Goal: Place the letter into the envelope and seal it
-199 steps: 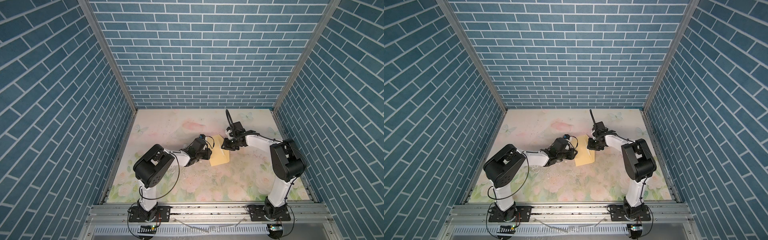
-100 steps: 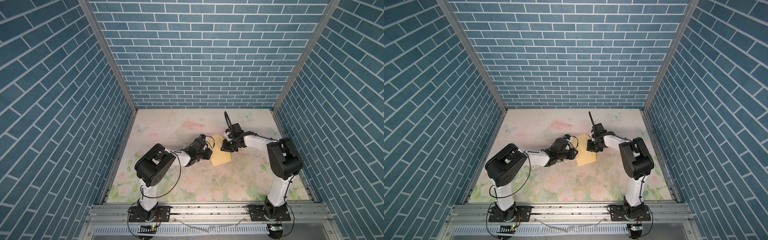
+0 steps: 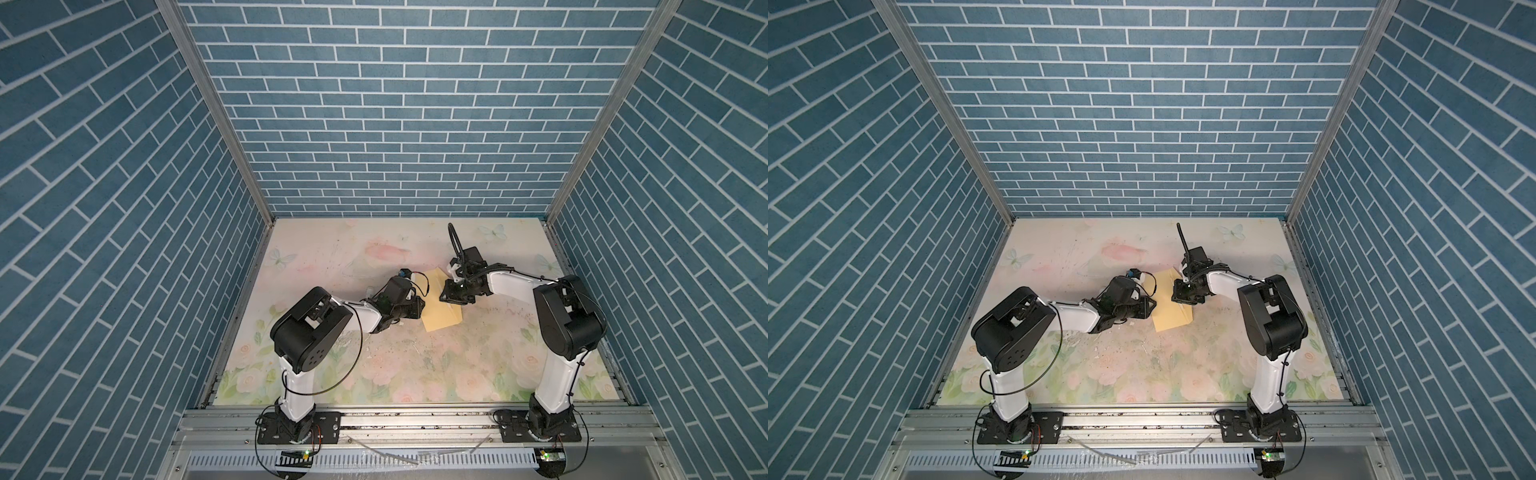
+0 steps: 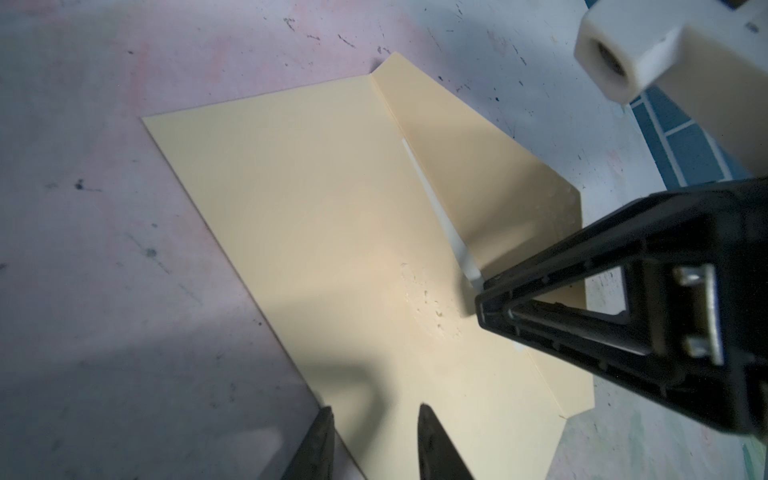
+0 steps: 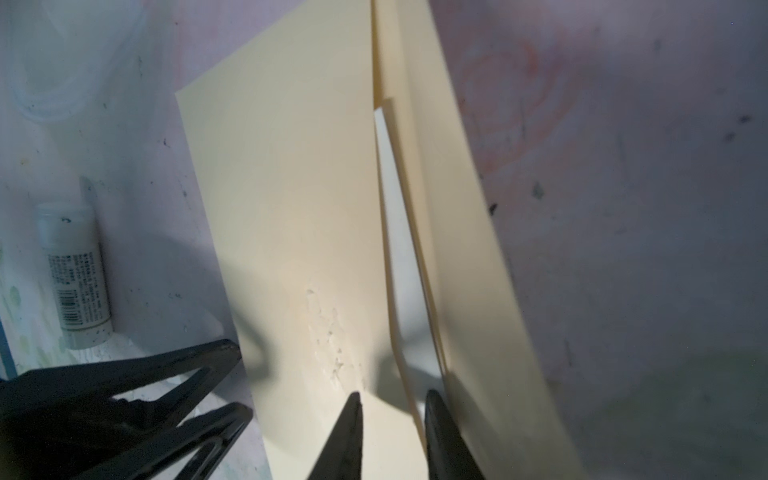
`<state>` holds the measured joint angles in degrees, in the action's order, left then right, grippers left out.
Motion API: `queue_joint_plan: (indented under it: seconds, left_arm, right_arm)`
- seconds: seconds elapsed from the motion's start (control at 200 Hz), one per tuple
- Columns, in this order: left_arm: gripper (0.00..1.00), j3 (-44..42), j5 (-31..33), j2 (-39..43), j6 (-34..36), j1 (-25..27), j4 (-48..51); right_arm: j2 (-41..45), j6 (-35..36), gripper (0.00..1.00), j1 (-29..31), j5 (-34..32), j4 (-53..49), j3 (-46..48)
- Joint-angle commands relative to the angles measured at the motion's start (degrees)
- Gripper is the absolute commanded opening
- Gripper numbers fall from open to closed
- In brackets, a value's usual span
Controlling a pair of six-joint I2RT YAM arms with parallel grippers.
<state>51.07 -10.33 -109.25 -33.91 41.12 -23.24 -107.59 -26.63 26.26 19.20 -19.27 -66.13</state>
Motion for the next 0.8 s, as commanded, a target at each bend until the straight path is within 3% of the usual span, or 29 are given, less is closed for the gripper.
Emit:
queue_joint_plan:
  seconds: [0.0, 0.235, 0.465, 0.795]
  left_arm:
    - [0.35, -0.5, 0.1, -1.0, 0.1, -0.2, 0.4]
    - [0.35, -0.5, 0.1, -1.1, 0.1, -0.2, 0.4]
    - [0.35, -0.4, 0.0, -1.2, 0.1, -0.2, 0.4]
    - [0.35, -0.3, -0.2, -1.5, 0.0, -0.2, 0.2]
  right_arm:
    - [4.2, 1.1, 0.33, 0.2, -5.6, -2.9, 1.2]
    - [2.6, 1.6, 0.44, 0.2, -6.7, -3.9, 0.9]
    - [0.0, 1.2, 0.45, 0.2, -4.3, -3.3, 0.7]
    - [-1.2, -0.8, 0.3, 0.1, 0.9, -0.5, 1.6]
